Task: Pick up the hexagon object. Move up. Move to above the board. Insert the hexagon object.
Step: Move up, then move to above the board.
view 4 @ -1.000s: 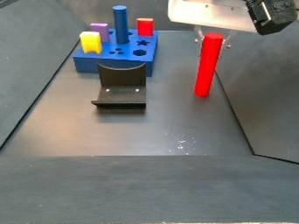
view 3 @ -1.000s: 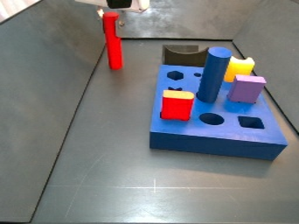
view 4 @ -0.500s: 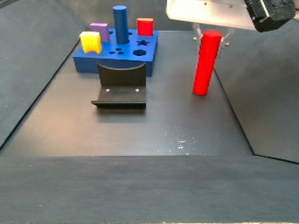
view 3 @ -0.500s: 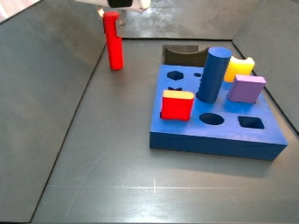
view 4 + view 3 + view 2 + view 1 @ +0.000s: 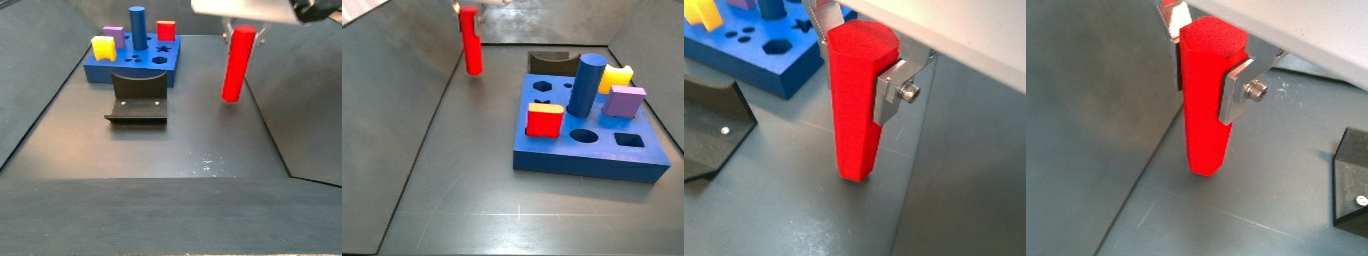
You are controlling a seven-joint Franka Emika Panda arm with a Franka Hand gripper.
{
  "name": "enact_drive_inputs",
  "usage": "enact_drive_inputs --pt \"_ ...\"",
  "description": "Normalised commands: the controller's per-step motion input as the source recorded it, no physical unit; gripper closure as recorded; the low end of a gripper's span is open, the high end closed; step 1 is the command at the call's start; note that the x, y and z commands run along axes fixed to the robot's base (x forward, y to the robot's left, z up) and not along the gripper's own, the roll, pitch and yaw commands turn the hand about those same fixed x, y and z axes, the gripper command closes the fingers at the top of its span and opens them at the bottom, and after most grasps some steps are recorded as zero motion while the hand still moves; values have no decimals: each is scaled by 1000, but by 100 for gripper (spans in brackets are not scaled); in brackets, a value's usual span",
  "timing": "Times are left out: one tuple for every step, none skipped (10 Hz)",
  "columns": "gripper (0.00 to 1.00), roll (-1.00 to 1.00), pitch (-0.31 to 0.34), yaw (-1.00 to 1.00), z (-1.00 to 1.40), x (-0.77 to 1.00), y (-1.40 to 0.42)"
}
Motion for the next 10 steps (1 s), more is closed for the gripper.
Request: enact_drive_inputs --pt "100 28 24 -5 495 -46 11" --pt "100 43 35 -8 332 -32 14" --pt "100 49 39 -8 251 -25 15" --pt "100 -83 -177 232 1000 -52 -76" --pt "100 -78 -168 232 1000 -51 -80" --pt "100 -69 -119 167 1000 -61 -76" --pt "100 -63 -90 130 1000 -61 -70" --pt "100 -50 -27 79 1000 -54 -62" --pt "100 -39 5 54 1000 -47 -57" --pt "100 -25 37 35 1000 -38 -51"
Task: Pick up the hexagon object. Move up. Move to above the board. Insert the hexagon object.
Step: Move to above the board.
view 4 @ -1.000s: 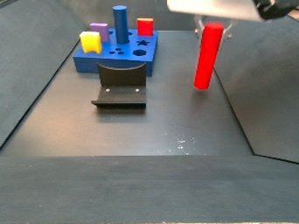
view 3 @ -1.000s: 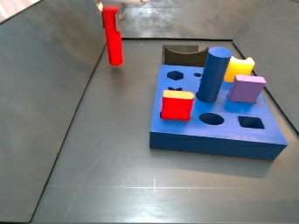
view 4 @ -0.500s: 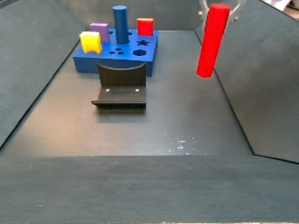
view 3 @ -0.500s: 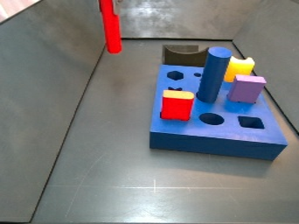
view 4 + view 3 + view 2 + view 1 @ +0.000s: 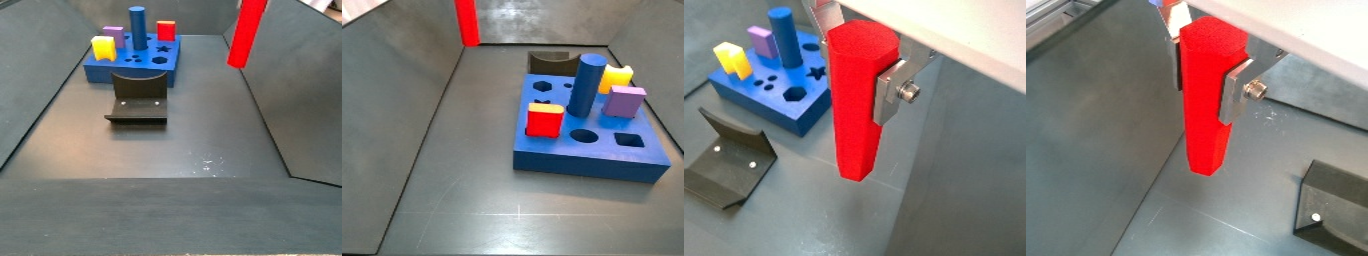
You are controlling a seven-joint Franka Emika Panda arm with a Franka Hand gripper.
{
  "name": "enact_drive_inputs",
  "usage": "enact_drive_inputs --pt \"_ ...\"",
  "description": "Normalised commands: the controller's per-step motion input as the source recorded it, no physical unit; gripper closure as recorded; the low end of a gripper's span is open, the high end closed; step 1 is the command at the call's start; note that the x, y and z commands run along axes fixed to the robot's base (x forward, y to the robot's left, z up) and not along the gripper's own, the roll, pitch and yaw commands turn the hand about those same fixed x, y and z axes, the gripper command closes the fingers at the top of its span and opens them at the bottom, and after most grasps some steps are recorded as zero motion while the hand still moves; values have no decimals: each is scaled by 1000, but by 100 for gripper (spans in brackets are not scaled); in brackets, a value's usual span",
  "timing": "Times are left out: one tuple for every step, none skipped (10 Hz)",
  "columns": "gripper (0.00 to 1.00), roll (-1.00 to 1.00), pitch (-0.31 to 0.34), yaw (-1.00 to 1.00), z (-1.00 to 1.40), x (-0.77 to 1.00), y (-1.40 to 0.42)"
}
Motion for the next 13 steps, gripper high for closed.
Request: enact_drive_inputs --pt "100 -17 48 31 1000 -30 -49" --pt "100 -5 74 27 1000 -14 -45" --pt "100 3 84 22 1000 -4 -40" --pt "100 11 86 20 852 3 -28" --pt "100 17 83 20 732 4 -21" --pt "100 21 82 19 617 4 -14" --pt "100 25 83 18 503 4 -12" --pt "100 32 81 20 353 4 -12" --pt "100 36 80 21 241 3 -12" --pt "100 213 351 1000 191 428 -1000" --pt "100 227 354 1000 152 432 -1000" --pt "100 236 452 929 155 463 -1000" --pt "100 139 402 644 162 483 -1000"
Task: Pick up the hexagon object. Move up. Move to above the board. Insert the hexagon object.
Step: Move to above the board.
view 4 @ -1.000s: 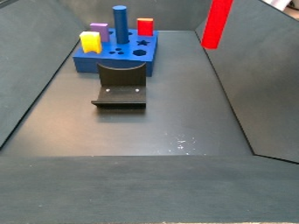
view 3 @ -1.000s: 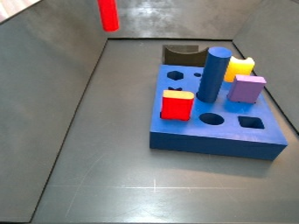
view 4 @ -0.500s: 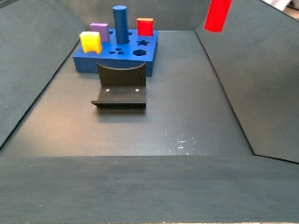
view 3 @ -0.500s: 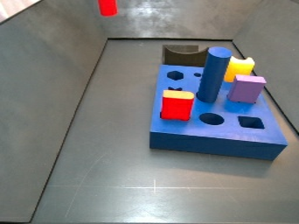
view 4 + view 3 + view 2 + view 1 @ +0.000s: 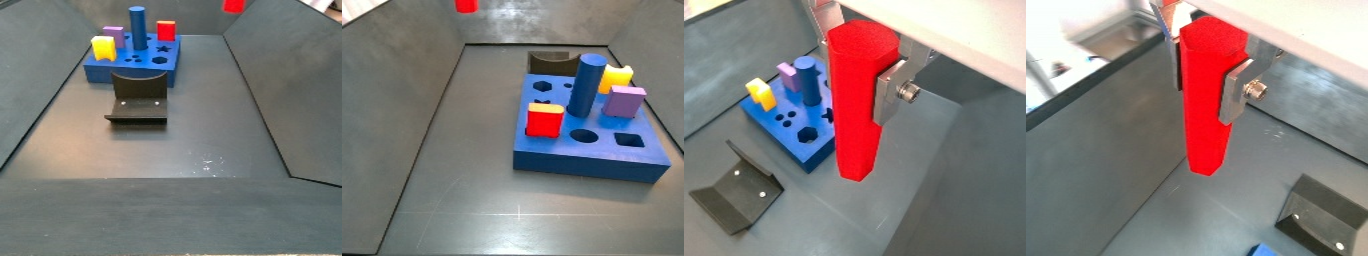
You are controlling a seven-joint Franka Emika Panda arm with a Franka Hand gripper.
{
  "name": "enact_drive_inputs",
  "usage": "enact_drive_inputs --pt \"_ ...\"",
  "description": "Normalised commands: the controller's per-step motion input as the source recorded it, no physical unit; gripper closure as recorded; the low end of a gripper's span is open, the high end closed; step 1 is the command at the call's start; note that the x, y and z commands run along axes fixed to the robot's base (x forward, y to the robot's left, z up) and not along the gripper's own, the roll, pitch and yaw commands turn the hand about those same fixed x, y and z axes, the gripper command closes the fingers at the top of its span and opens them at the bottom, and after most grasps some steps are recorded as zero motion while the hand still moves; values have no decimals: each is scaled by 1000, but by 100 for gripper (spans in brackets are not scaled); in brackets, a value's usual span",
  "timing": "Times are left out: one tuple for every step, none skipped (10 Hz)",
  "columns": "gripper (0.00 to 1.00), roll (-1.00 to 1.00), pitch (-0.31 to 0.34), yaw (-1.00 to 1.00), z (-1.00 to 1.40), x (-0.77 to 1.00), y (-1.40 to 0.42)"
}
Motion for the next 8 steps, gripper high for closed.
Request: enact_drive_inputs --pt "100 74 274 349 161 482 -1000" --pt "100 60 191 212 164 482 -1000" --pt "100 47 158 151 166 485 -1000" --pt "100 22 126 71 169 503 -1000" --pt "100 30 118 45 172 513 -1000" --pt "100 35 141 21 172 524 -943" --pt "100 35 141 11 145 449 -752" --pt "100 63 134 11 67 233 -330"
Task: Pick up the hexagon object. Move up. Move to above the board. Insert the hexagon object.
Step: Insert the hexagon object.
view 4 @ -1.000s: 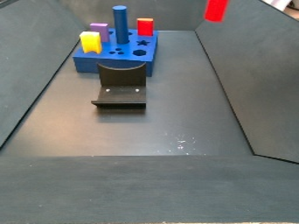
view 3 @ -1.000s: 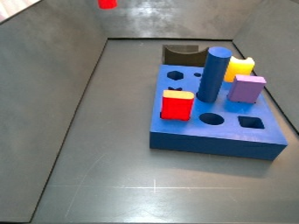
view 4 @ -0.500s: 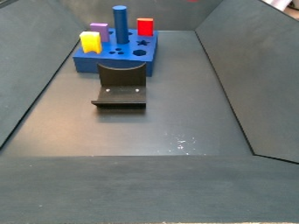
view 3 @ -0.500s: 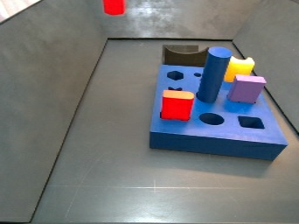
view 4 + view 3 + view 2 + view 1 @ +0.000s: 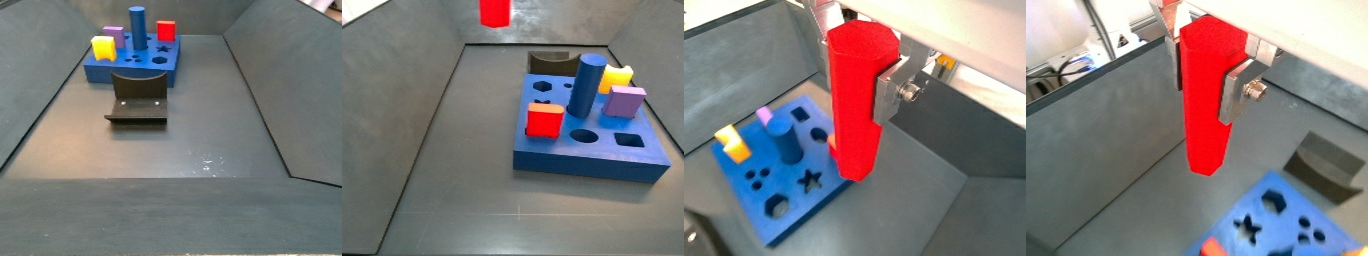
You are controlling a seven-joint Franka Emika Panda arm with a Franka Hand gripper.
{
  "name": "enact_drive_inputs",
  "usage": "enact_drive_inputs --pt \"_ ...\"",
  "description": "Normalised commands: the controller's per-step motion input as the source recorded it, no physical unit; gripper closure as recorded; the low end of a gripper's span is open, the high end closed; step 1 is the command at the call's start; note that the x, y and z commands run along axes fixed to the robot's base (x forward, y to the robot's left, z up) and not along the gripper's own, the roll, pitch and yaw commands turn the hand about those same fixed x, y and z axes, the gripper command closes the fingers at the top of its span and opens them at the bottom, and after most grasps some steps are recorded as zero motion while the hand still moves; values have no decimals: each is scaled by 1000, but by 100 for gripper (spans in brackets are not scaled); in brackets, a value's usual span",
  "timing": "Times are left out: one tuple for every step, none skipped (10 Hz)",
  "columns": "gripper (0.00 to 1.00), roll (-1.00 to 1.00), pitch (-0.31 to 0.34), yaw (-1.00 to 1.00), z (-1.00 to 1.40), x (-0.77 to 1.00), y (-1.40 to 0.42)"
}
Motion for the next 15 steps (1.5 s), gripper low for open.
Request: enact_drive_inputs --pt "100 0 0 0 0 0 60" --pt "100 143 13 46 -77 0 169" --pt "100 121 0 0 -369 0 409" --pt "100 0 14 0 -606 334 554" --pt "100 0 74 -77 -729 423 637" --pt "100 0 136 -237 -857 426 617" --pt "100 -21 160 -349 -923 457 480" --pt "100 -123 47 -397 -777 611 314" --pt "100 -129 27 -377 -771 660 311" --pt "100 -124 0 -354 -797 614 420" --pt "100 -150 -27 -317 -746 617 471" --pt "100 -207 -117 -306 -609 543 489" --pt "100 -239 -253 -277 -363 326 449" --pt "100 -140 -354 -223 -306 231 317" --pt "100 0 -283 -114 -351 240 146"
